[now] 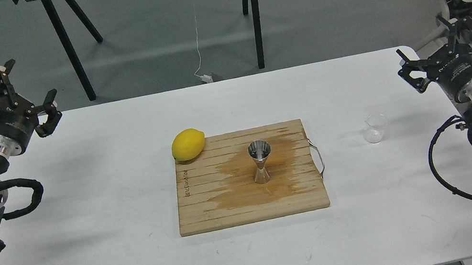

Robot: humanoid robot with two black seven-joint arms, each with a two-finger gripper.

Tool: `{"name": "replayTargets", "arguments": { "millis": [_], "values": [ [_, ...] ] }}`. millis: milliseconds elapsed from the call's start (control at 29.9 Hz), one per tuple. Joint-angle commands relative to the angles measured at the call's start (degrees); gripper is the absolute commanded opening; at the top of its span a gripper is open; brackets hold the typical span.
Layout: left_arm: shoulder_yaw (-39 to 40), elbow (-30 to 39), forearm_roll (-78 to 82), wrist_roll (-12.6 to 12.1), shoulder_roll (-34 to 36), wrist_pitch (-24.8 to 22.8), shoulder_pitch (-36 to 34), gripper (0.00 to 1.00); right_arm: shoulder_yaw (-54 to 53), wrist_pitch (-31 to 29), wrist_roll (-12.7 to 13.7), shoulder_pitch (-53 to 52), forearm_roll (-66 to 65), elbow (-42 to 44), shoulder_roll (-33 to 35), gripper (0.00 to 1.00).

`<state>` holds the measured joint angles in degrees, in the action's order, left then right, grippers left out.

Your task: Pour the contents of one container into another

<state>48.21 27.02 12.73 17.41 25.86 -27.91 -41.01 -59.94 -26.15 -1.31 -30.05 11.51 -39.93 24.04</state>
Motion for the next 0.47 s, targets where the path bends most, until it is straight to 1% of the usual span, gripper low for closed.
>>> {"name": "replayTargets", "arguments": {
  "millis": [0,167,435],
  "values": [
    [-0.13,-0.12,0.53,-0.09,0.06,0.66,-0.21,0.99,1.22,-0.31,-0.09,0.43,0.0,-0.06,-0.13,0.99],
    [0.05,-1.26,0.28,0.08,-0.38,1.28,-0.47,0.99,4.3,0.31,-0.18,-0.88,0.0,-0.06,0.13,0.99],
    [0.75,-1.26,-1.3,0.17,-0.38,1.02,-0.56,0.99,4.04,0.4,-0.45,-3.0,0.0,0.02,-0.39,0.99]
  ]
}}
